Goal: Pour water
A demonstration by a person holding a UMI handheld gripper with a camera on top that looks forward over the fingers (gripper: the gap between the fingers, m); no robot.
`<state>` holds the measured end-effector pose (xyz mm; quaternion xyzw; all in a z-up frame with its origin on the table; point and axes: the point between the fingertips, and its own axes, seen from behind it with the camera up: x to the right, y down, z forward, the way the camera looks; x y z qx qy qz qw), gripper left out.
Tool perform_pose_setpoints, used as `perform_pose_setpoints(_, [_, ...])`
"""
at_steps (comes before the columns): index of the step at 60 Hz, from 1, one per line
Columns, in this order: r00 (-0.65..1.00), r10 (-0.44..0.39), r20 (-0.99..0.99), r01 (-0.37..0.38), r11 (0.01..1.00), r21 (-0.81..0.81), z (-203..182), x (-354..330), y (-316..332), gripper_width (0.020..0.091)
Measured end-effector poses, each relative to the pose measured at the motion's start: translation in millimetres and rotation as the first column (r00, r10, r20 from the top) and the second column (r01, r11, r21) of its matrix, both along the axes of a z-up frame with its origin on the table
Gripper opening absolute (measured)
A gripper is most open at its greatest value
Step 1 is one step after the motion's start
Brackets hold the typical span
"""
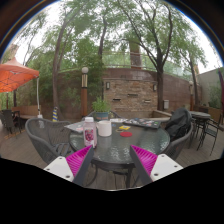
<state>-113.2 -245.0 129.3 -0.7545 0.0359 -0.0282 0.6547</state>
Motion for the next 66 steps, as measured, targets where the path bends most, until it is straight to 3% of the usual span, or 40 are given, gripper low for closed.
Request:
perform_pose_setpoints(15, [0.999,0.046,-0.008,-0.046,0.999,0.028,-2,-21,31,0.0836])
perform_pose_setpoints(27, [0.995,0.092,0.031,-0.094,0.994,0.05,-12,-72,109,0.0838])
perform_pose_setpoints(33, [0.994,0.076,0.08,-0.081,0.995,0.064,-18,-91,160,0.0836])
perform_pose_setpoints(41, [0.997,-0.015,0.082,0.01,0.998,0.068,-34,-89,219,0.0836])
perform_pose_setpoints(48, [0.998,-0.041,0.055,0.038,0.998,0.052,-47,-92,256,0.0836])
perform_pose_setpoints(51, [0.999,-0.018,0.048,0.016,0.999,0.052,-48,-99,266,0.0769])
perform_pose_setpoints(53, [0.998,-0.02,0.051,0.017,0.999,0.049,-49,-98,270,0.0572])
perform_pose_setpoints(54, [0.998,-0.023,0.058,0.02,0.999,0.049,-48,-95,270,0.0509])
perform_pose_setpoints(57, [0.997,-0.029,0.069,0.026,0.999,0.043,-48,-94,269,0.05])
perform_pose_setpoints(66, [0.994,0.068,0.083,-0.07,0.997,0.025,-49,-116,271,0.0427])
